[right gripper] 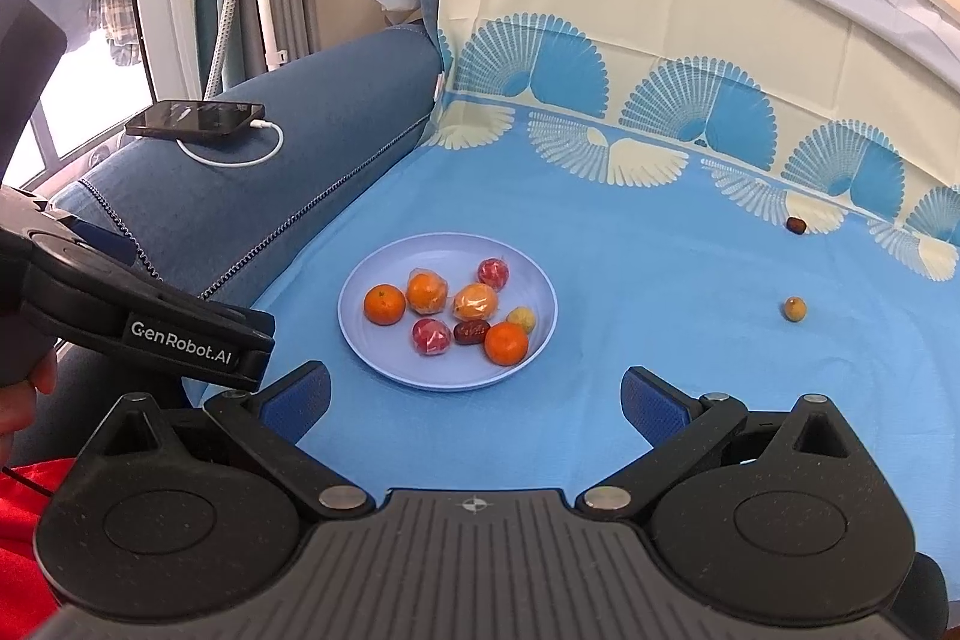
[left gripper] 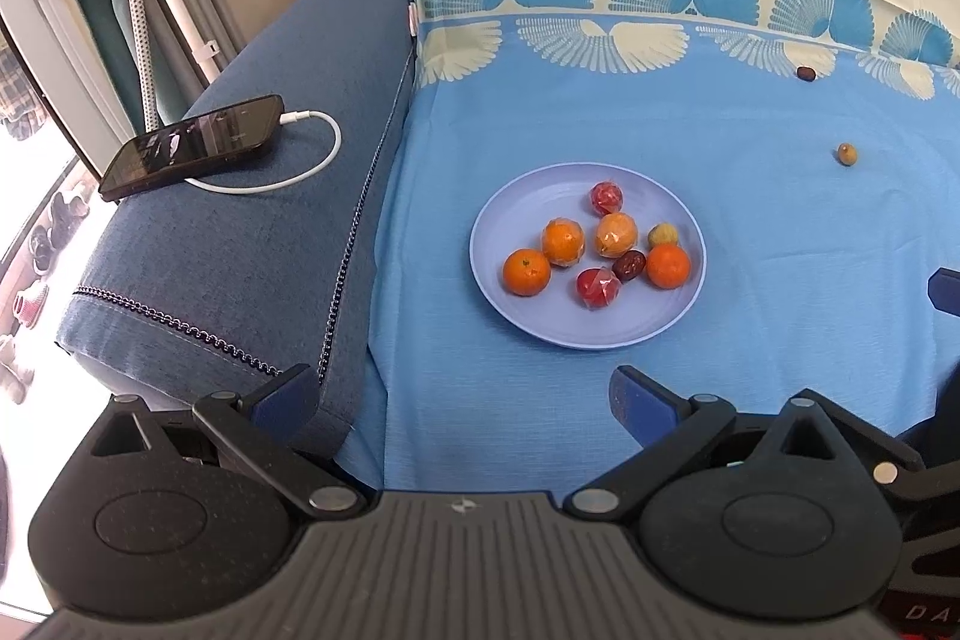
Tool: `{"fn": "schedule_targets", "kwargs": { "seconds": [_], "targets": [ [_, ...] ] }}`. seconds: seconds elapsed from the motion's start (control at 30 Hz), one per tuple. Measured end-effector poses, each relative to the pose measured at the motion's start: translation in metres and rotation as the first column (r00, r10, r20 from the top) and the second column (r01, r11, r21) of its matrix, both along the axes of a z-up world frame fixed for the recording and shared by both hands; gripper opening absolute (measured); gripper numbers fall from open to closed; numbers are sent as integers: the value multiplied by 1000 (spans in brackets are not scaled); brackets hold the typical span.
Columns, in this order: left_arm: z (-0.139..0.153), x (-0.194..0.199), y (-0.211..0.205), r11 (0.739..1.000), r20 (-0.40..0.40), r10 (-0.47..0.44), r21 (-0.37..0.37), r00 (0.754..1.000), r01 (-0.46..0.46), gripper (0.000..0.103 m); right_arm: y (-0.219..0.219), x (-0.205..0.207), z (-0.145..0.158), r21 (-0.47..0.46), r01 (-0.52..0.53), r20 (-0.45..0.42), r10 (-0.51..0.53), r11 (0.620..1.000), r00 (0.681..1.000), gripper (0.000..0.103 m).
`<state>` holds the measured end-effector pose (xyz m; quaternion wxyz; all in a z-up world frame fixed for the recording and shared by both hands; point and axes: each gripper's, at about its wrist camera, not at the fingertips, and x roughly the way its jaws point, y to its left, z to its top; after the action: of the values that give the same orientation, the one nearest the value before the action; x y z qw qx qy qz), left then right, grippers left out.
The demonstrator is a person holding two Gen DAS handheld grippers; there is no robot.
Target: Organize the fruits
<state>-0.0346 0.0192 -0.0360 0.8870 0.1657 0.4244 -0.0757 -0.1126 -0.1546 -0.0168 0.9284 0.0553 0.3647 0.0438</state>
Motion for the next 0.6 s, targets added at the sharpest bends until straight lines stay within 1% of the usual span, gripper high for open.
{"fn": "schedule_targets", "kwargs": {
  "seconds": [0.3,0.6],
  "targets": [
    [-8,6,-1,1000,-25,3,9,1000,-2,103,-1,4,-7,18,-7,-21,7,1000,1000,102],
    [-16,19,-13,999,-55,0,38,998,2,103,-9,14,-23,64,5,-50,-2,998,999,102]
  ]
}}
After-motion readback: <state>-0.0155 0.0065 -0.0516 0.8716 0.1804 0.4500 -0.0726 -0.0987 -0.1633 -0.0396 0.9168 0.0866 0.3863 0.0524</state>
